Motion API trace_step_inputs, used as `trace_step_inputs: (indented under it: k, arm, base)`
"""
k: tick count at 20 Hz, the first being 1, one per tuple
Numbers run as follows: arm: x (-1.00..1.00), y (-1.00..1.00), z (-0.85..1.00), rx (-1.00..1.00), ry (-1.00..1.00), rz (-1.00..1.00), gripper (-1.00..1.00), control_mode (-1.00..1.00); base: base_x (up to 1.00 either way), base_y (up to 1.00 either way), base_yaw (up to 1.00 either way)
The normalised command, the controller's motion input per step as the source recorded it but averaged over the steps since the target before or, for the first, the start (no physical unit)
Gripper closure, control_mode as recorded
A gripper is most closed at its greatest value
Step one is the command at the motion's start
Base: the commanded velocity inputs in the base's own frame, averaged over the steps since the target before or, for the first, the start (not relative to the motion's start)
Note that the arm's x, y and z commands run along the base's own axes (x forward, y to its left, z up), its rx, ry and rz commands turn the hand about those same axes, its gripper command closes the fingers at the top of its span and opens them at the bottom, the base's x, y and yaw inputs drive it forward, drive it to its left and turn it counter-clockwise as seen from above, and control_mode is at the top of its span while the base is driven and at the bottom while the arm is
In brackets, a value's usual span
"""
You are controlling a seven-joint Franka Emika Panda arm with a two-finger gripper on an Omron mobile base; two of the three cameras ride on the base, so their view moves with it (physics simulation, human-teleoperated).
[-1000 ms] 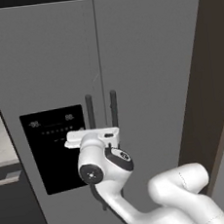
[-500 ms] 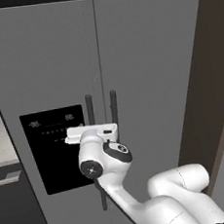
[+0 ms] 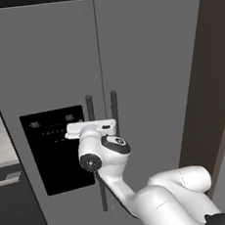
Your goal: Open the freezer door, pick up the ice cube tray from the freezer, and place it on the dining counter.
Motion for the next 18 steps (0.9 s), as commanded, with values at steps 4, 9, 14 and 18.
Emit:
trace_step_inputs:
  k: [4,9,14,18]
  arm:
    - [0.18,0.0,0.0,0.0,0.0,0.0,-1.0,-1.0]
    - [0.21,0.0,0.0,0.0,0.0,0.0,-1.0,-1.0]
    - [0.21,0.0,-0.03,0.0,0.0,0.0,-1.0,-1.0]
    - [0.05,0.0,0.0,0.0,0.0,0.0,1.0,-1.0]
  base:
    - [0.0,0.0,0.0]
    - [0.0,0.0,0.0]
    - [0.0,0.0,0.0]
    - [0.0,0.0,0.0]
